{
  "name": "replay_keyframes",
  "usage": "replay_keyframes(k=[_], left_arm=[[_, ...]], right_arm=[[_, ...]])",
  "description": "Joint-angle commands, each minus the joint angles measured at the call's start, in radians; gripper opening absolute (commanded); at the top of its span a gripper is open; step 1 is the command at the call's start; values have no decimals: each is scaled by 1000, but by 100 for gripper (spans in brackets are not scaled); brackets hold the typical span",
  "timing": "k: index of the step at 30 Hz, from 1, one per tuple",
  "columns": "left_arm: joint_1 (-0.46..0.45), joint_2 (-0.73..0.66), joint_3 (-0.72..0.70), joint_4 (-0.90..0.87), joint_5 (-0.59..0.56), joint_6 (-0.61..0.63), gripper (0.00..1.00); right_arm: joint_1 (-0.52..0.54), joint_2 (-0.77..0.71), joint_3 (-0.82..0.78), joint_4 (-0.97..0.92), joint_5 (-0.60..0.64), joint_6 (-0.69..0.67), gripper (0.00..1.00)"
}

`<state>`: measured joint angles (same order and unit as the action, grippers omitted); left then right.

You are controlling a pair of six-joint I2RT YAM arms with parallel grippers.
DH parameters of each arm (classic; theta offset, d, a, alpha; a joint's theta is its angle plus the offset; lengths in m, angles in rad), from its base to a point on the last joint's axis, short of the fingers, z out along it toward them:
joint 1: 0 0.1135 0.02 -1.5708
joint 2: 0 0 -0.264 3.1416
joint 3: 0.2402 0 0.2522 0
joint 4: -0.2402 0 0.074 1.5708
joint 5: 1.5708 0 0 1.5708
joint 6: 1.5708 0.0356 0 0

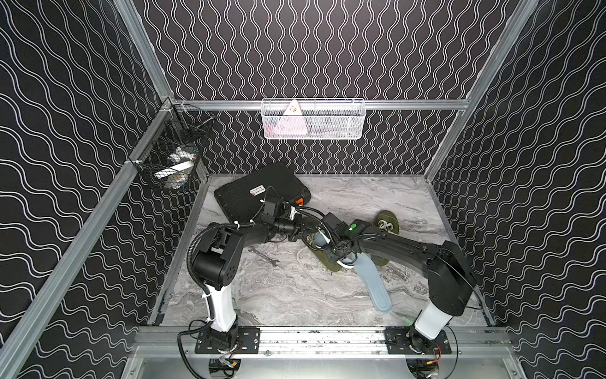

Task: Insert the insole into the shoe

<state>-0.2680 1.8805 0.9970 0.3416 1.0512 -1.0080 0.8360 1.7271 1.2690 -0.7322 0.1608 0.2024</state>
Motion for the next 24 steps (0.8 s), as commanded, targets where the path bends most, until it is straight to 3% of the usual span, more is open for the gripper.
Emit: replay_keyframes(k=[1,10,19,24], left_arm=[[1,-13,-16,169,0,-106,0],[-3,28,-21,243,28,-151,0],[-26,26,-55,322,18,-204,0],[-33,36,-74,381,22,-241,0]], right_arm=[[2,-5,-8,-46,5,38,29],[5,-7,-11,-27,-1,-16,29],[-2,72,37,41,-23,20,29],[-9,27,22,63,-16,47,29]])
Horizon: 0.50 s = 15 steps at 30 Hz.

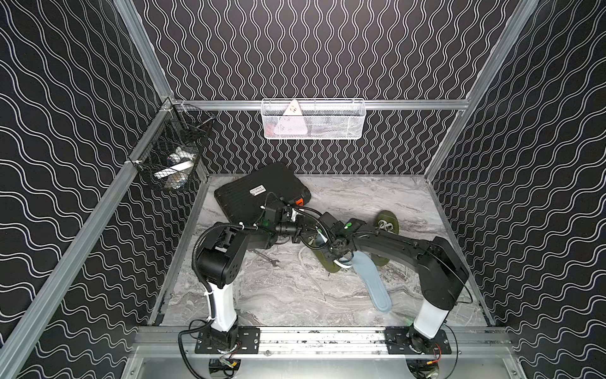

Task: Insert the insole into the shoe

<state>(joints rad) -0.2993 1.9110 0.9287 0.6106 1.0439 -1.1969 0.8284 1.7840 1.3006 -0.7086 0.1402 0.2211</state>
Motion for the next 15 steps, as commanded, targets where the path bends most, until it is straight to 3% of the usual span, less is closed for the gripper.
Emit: replay_keyframes(k=[1,7,15], left_arm=[[-1,6,-6,120,30,-60,0],[-1,15,4,134,23,-72,0],[-3,16,-18,144,27,-73,0]], right_arm=[[-2,-50,-27,40,12,33,28],[-3,-138,-136,108,11,27,28],[-23,-32,-58,143,13,-24,29]])
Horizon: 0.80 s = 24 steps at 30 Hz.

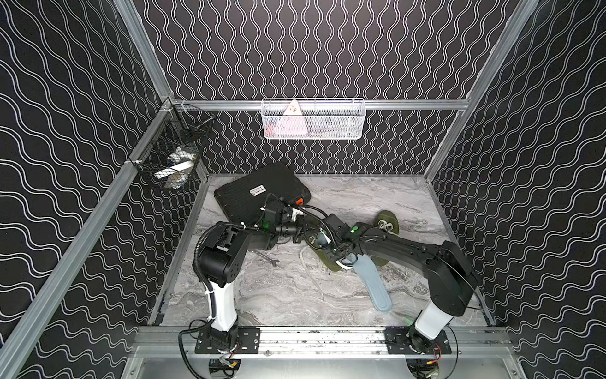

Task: Insert the insole into the shoe

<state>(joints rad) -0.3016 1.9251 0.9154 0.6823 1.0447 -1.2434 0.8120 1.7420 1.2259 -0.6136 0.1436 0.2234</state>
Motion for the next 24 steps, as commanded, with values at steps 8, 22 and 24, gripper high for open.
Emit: replay_keyframes(k=[8,22,24], left_arm=[[0,16,-5,104,26,-41,0],[2,-18,71,-127,16,107,0],[1,-13,71,-129,17,107,0]], right_arm=[[-12,-23,2,20,-36,-67,43],[-11,-151,-64,-106,-93,-16,98],[-11,-170,-66,-123,-88,-13,100]])
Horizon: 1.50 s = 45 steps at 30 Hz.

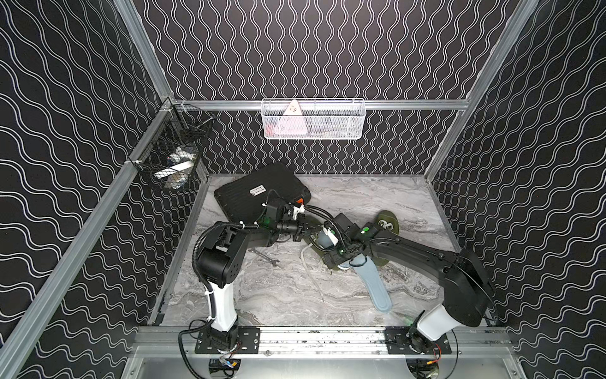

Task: Insert the insole into the shoe

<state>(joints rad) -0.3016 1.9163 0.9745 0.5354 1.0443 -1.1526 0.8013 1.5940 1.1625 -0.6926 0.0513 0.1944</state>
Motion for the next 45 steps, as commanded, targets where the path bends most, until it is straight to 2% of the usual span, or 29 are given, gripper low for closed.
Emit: replay_keyframes(k=[1,7,17,23,35,42,45], left_arm=[[2,-2,11,20,17,17,0],[1,3,-1,49,15,1,0],[0,6,-19,76,10,-12,0],[0,7,-30,93,8,-21,0],[0,9,-34,106,8,-28,0],[0,12,-40,124,9,-44,0],[0,13,-39,127,9,-46,0]], right_arm=[[-1,-27,-3,-60,8,17,100],[-9,-45,-56,-69,-38,43,100],[-32,-18,-75,-63,-115,67,92],[-40,-14,-61,-62,-126,64,84],[-40,-9,-44,-71,-125,56,54],[-39,-24,-36,-71,-75,44,28],[-37,-30,-36,-66,-52,39,21]])
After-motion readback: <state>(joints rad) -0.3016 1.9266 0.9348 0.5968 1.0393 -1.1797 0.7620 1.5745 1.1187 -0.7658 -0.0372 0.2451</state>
